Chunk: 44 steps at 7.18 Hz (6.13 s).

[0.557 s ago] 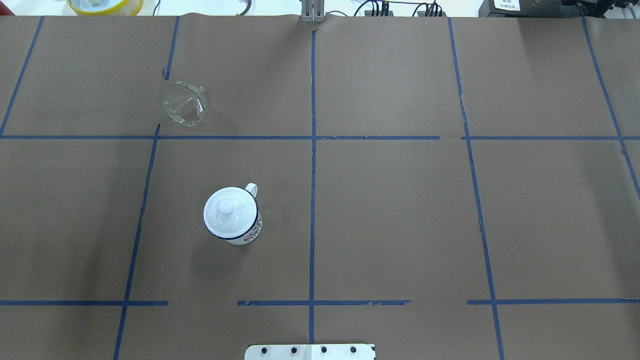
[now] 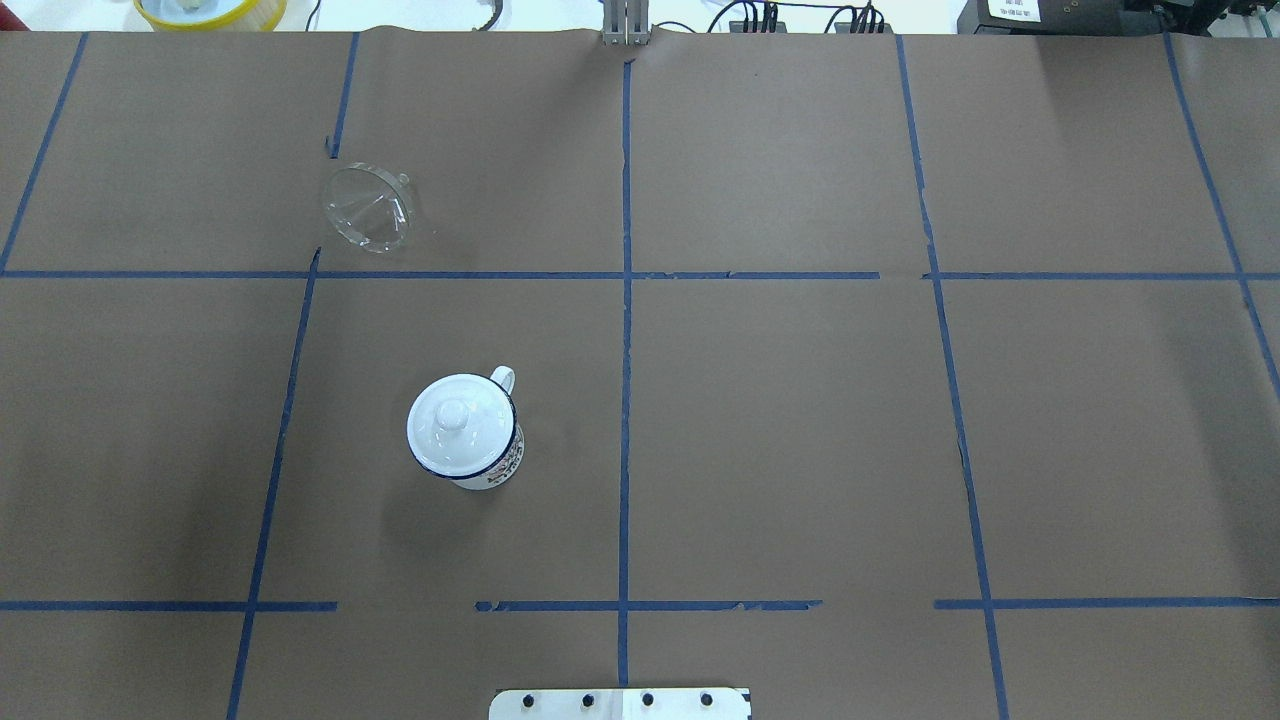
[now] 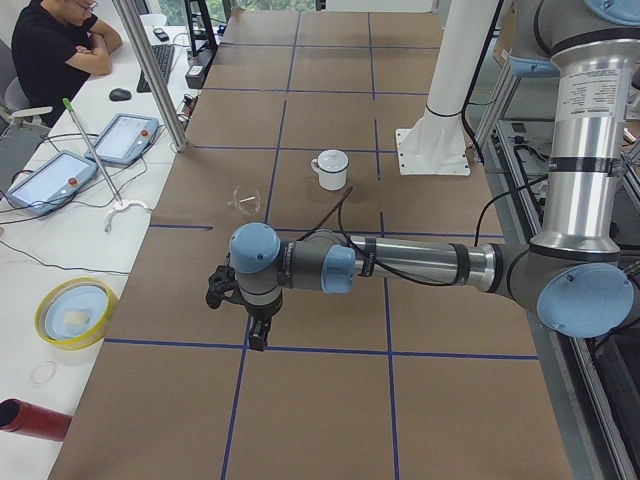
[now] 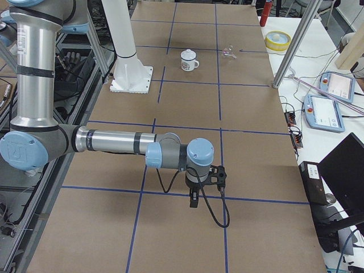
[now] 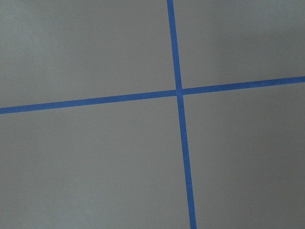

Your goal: Place funnel on cup

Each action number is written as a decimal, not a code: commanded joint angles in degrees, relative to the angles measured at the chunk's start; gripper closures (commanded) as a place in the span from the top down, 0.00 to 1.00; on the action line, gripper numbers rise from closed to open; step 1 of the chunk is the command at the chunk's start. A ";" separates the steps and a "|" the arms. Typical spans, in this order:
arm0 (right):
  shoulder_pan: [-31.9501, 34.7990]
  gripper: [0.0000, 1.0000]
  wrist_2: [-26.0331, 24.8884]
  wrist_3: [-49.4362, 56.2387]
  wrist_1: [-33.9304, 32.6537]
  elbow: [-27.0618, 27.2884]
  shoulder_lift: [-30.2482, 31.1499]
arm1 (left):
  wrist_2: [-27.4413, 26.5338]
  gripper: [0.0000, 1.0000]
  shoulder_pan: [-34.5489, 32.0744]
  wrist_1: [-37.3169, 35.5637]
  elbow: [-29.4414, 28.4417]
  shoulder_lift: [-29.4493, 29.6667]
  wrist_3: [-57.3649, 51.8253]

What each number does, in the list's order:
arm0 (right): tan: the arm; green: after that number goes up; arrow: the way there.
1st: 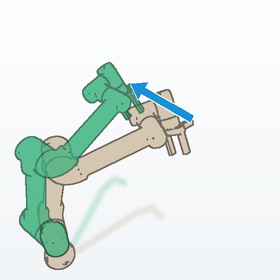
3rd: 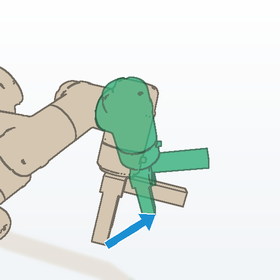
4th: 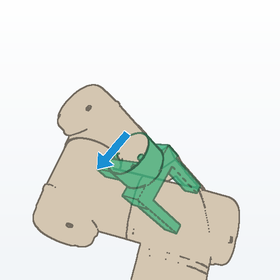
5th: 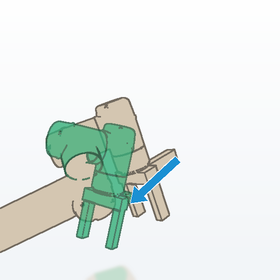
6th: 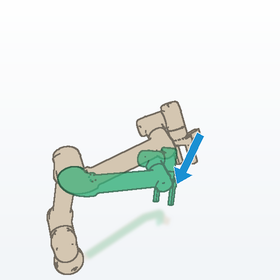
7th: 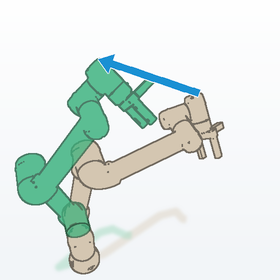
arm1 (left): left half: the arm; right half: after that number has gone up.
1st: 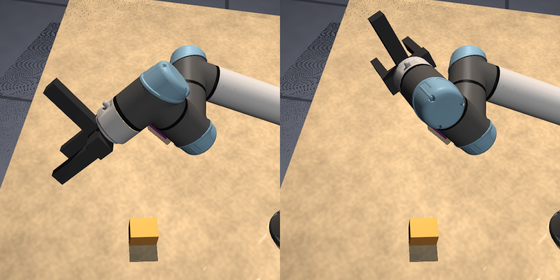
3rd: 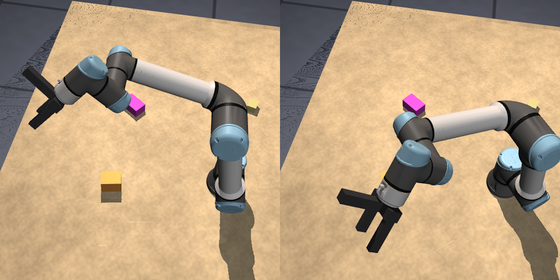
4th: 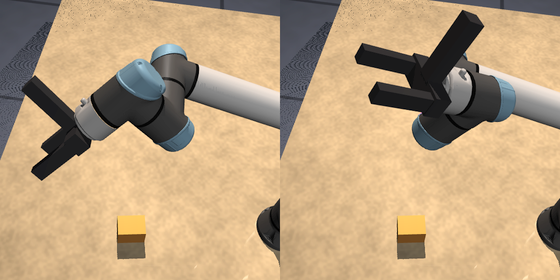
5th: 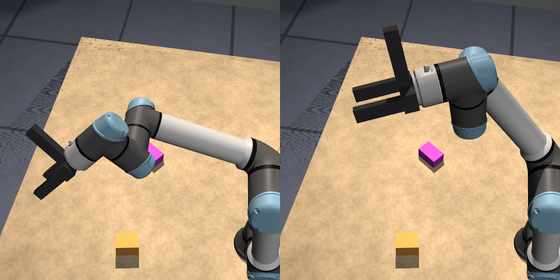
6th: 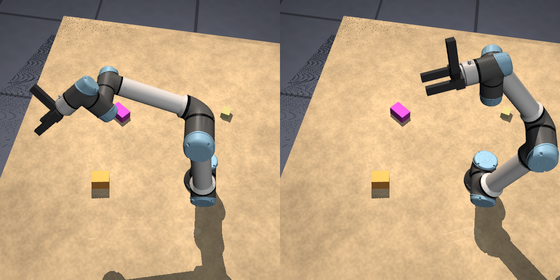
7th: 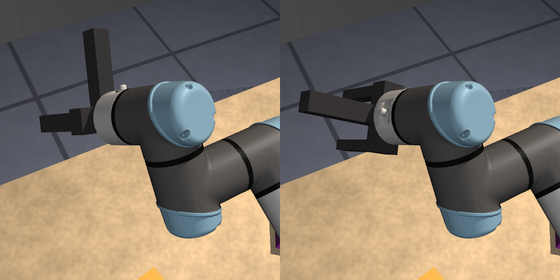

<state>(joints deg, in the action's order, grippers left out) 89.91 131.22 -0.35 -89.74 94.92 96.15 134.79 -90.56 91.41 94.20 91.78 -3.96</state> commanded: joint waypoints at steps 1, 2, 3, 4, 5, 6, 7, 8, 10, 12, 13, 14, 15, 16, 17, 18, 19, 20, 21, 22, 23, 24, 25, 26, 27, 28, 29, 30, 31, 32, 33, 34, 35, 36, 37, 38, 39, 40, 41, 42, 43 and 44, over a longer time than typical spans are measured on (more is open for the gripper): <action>0.00 1.00 0.00 0.00 0.00 0.00 0.00 | -0.14 1.00 1.60 0.08 3.78 5.83 1.14; 0.00 1.00 0.00 0.00 0.00 0.00 0.00 | -0.49 1.00 6.66 0.69 4.41 9.26 2.89; 0.00 1.00 0.00 0.00 0.00 0.00 0.00 | -0.32 1.00 9.76 0.70 8.15 10.25 6.56; 0.00 1.00 0.00 0.00 0.00 0.00 0.00 | -3.19 1.00 14.14 -0.17 14.02 12.09 12.95; 0.00 1.00 0.00 0.00 0.00 0.00 0.00 | -8.00 1.00 18.10 -3.66 20.00 13.06 17.02; 0.00 1.00 0.00 0.00 0.00 0.00 0.00 | -9.70 1.00 21.62 -8.74 23.36 15.77 22.28; 0.00 1.00 0.00 0.00 0.00 0.00 0.00 | -9.98 1.00 25.57 -12.62 24.62 19.45 26.51; 0.00 1.00 0.00 0.00 0.00 0.00 0.00 | -10.07 1.00 29.87 -16.49 24.98 22.53 32.47; 0.00 1.00 0.00 0.00 0.00 0.00 0.00 | -17.50 1.00 41.38 -17.76 24.54 27.20 50.04; 0.00 1.00 0.00 0.00 0.00 0.00 0.00 | -18.76 1.00 47.99 -17.76 24.10 28.88 62.16; 0.00 1.00 0.00 0.00 0.00 0.00 0.00 | -21.82 1.00 51.94 -17.76 24.27 29.07 67.71; 0.00 1.00 0.00 0.00 0.00 0.00 0.00 | -24.89 1.00 55.98 -17.76 24.02 29.07 70.99; 0.00 1.00 0.00 0.00 0.00 0.00 0.00 | -25.97 1.00 57.67 -17.67 23.40 29.15 72.76; 0.00 1.00 0.00 0.00 0.00 0.00 0.00 | -25.98 1.00 58.82 -17.41 21.66 29.24 72.87; 0.00 1.00 0.00 0.00 0.00 0.00 0.00 | -25.89 0.96 59.79 -16.54 19.90 29.33 72.87; 0.00 1.00 0.00 0.00 0.00 0.00 0.00 | -25.89 0.93 59.97 -15.74 19.88 29.24 72.87; 0.00 1.00 0.00 0.00 0.00 0.00 0.00 | -25.80 0.87 60.06 -15.30 19.27 29.33 72.87; 0.00 1.00 0.00 0.00 0.00 0.00 0.00 | -25.72 0.81 59.97 -14.16 19.01 29.24 72.96; 0.00 1.00 0.00 0.00 0.00 0.00 0.00 | -25.63 0.76 60.06 -14.15 19.09 29.24 72.96; 0.00 1.00 0.00 0.00 0.00 0.00 0.00 | -25.54 0.71 60.15 -13.72 19.09 29.24 72.96; 0.00 1.00 0.00 0.00 0.00 0.00 0.00 | -25.54 0.67 60.24 -12.84 18.48 29.16 72.96; 0.00 1.00 0.00 0.00 0.00 0.00 0.00 | -25.54 0.64 60.15 -11.44 17.34 29.07 72.96; 0.00 1.00 0.00 0.00 0.00 0.00 0.00 | -25.54 0.60 60.15 -11.25 17.59 29.15 72.96; 0.00 1.00 0.00 0.00 0.00 0.00 0.00 | -25.37 0.51 60.15 -11.25 17.94 29.16 73.04; 0.00 1.00 0.00 0.00 0.00 0.00 0.00 | -25.36 0.37 60.15 -11.25 18.12 29.16 73.22; 0.00 1.00 0.00 0.00 0.00 0.00 0.00 | -25.36 0.24 60.06 -11.43 18.65 29.07 73.22; 0.00 1.00 0.00 0.00 0.00 0.00 0.00 | -25.36 0.05 59.97 -11.52 18.74 28.81 73.22; 0.00 1.00 0.00 0.00 0.00 0.00 0.00 | -25.36 0.00 59.71 -12.13 20.31 28.63 73.22; 0.00 1.00 0.00 0.00 0.00 0.00 0.00 | -25.36 0.00 58.67 -16.40 23.80 28.98 73.13; 0.00 1.00 0.00 0.00 0.00 0.00 0.00 | -25.19 0.00 56.48 -20.70 27.32 29.24 72.52; 0.00 1.00 0.00 0.00 0.00 0.00 0.00 | -25.19 0.00 51.67 -21.44 28.66 28.72 71.39; 0.00 1.00 0.00 0.00 0.00 0.00 0.00 | -25.27 0.00 50.32 -21.27 28.76 27.24 65.54; 0.00 1.00 0.00 0.00 0.00 0.00 0.00 | -25.45 0.00 50.39 -17.88 28.93 21.30 63.83; 0.00 1.00 0.00 0.00 0.00 0.00 0.00 | -25.54 0.00 50.48 -6.10 27.28 13.41 64.34; 0.00 1.00 0.00 0.00 0.00 0.00 0.00 | -25.71 0.00 50.66 6.64 23.35 8.03 65.74; 0.00 1.00 0.00 0.00 0.00 0.00 0.00 | -25.98 0.00 51.61 11.20 18.79 7.80 69.58; 0.00 1.00 0.00 0.00 0.00 0.00 0.00 | -25.89 0.00 52.93 12.03 16.56 7.97 70.05; 0.00 1.00 0.00 0.00 0.00 0.00 0.00 | -25.89 0.00 54.42 12.04 15.32 8.23 70.23; 0.00 1.00 0.00 0.00 0.00 0.00 0.00 | -25.98 0.00 55.48 12.04 14.35 9.37 71.01; 0.00 1.00 0.00 0.00 0.00 0.00 0.00 | -25.63 0.00 55.58 11.60 14.08 10.86 70.94; 0.00 1.00 0.00 0.00 0.00 0.00 0.00 | -25.37 0.82 55.67 11.25 13.91 11.74 70.59; 0.00 1.00 0.00 0.00 0.00 0.00 0.00 | -25.54 1.00 55.58 11.25 13.99 11.84 70.50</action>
<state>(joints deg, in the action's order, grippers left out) 89.91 131.22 -0.35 -89.73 94.92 96.15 109.25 -35.01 102.81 108.28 103.06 66.69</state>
